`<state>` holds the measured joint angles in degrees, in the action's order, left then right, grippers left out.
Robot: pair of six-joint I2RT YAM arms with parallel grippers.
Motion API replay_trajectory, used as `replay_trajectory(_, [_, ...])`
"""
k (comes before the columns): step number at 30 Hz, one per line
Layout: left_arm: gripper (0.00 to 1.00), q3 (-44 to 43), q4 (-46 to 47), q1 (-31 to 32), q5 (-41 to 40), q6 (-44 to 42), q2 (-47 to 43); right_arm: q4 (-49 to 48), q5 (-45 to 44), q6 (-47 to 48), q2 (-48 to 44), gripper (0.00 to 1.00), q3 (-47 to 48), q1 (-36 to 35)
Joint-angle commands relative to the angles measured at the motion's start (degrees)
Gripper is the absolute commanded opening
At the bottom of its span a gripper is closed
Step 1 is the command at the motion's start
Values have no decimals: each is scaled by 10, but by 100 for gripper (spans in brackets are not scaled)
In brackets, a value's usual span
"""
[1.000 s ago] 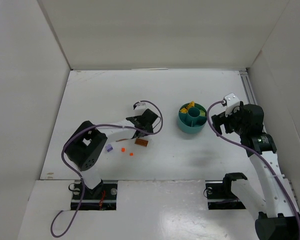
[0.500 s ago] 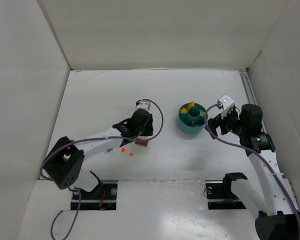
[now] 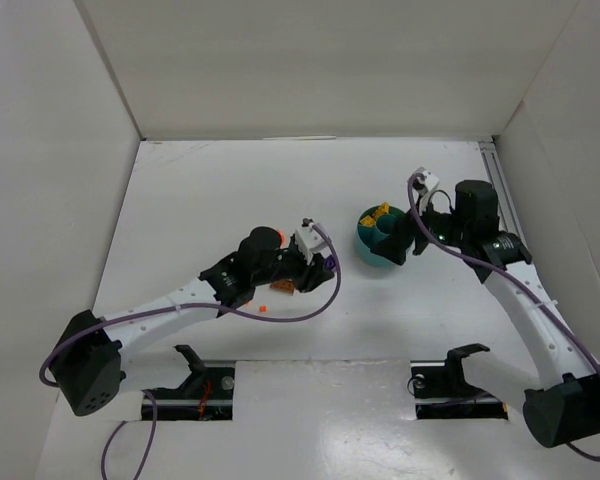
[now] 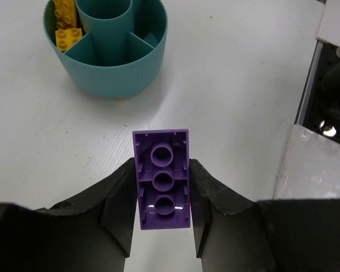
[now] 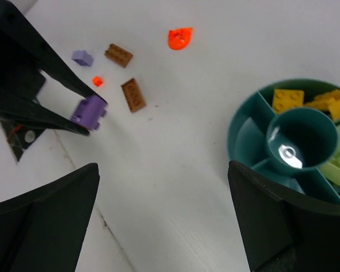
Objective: Sort the legos into containers by color
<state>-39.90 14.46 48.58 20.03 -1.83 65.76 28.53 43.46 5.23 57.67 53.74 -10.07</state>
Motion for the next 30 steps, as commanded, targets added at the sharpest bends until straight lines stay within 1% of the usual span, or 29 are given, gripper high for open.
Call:
replay_trajectory(1, [11, -25, 3, 7, 41, -73, 0, -45, -13, -83, 14, 99, 55, -57])
replay_trajectory(3, [11, -26, 3, 7, 41, -73, 0, -50, -35, -108, 26, 99, 60, -86])
replay_trajectory(4, [11, -32, 3, 7, 41, -78, -6, -50, -42, -141, 38, 99, 54, -94])
replay_trajectory(6, [11, -32, 3, 13, 35, -85, -6, -93, -42, -173, 50, 97, 41, -106])
replay_trajectory(7, [11, -32, 3, 18, 35, -85, -6, -110, -42, -207, 57, 97, 35, -119])
replay_trajectory(10, [11, -37, 3, 23, 22, -85, -6, -159, -42, -243, 82, 93, 23, -156])
replay_trajectory(14, [11, -43, -2, 23, 22, -85, -6, -160, -53, -260, 116, 85, 43, -195])
replay_trajectory(19, [11, -43, -2, 28, 5, -85, -19, -154, -64, -265, 140, 76, 51, -209])
replay_trajectory(20, [11, -43, -2, 28, 5, -85, -19, -160, -64, -265, 140, 70, 42, -209])
replay_trajectory(22, [11, -43, -2, 28, 5, -91, -25, -168, -64, -276, 140, 63, 35, -209])
replay_trajectory(23, [11, -43, -2, 28, 5, -91, -25, -168, -64, -276, 140, 53, 35, -214])
replay_trajectory(24, [11, -43, -2, 28, -2, -91, -25, -174, -64, -276, 140, 51, 35, -214])
replay_trajectory(26, [11, -43, -2, 28, -7, -91, -25, -174, -64, -276, 140, 47, 35, -221])
replay_trajectory(29, [11, -43, 3, 28, -21, -86, -19, -162, -58, -276, 135, 47, 35, -226])
replay_trajectory(30, [11, -48, 3, 28, -21, -85, -14, -154, -58, -270, 135, 48, 35, -226])
